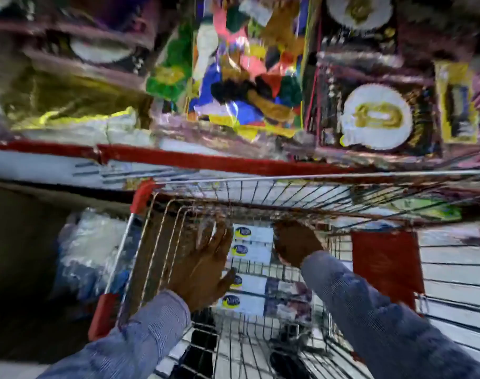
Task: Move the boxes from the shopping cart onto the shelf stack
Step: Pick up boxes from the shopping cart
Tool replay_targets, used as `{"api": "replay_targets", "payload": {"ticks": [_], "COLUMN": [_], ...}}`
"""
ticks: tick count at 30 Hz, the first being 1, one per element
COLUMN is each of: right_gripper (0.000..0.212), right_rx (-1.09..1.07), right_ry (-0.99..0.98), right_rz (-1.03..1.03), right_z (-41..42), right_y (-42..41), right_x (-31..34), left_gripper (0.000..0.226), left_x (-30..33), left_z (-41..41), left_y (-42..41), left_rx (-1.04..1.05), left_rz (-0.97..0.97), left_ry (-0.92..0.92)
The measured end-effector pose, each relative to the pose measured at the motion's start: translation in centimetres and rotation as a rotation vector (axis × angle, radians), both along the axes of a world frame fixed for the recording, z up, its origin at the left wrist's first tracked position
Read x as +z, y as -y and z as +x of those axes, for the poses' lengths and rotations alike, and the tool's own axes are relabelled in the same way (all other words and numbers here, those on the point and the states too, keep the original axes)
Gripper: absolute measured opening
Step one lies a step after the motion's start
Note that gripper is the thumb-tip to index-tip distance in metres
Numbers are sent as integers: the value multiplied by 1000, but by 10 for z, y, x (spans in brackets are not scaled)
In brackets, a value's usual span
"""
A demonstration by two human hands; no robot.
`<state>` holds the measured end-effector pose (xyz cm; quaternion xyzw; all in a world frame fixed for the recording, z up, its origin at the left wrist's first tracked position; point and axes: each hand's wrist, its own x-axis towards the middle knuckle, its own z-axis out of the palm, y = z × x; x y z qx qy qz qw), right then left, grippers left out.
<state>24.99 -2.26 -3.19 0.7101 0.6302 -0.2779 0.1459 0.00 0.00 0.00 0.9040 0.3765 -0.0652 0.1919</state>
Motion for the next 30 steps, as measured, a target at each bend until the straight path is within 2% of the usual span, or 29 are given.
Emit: {"api": "replay_targets", "payload": {"ticks": [1,7,13,16,20,24,27,28,30], "right_gripper": [53,64,63,64,66,67,68,67,64], "right_rx": [14,161,146,121,76,98,177,210,234], "right_ry": [-14,11,-27,3,21,4,45,100,65], "right_rz": [-22,-95,-77,6,34,148,215,236,185], "right_z": [-2,-4,10,19,31,37,40,40,39], "right_y": [-2,-14,-22,-20,-12,-2,3,4,3], "right_x": [-18,-87,-95,-88,-70,-48,-23,-12,8], "left_gripper": [79,66,45,47,66,55,48,49,59], "left_x": [-18,-77,-106,-121,-139,-149,-136,-124,-97], "left_z": [2,12,34,48,64,78,80,79,76], "left_y": [0,-1,-7,-8,-6,-7,-7,-6,-5], "left_rx": [-17,-150,-280,-301,-284,-232,-217,-221,-223], "left_rz": [-56,-51,-77,-104,-30,-28,-70,-76,-109], "left_ry": [-22,-44,-67,-133,-244,-249,-241,-242,-222]}}
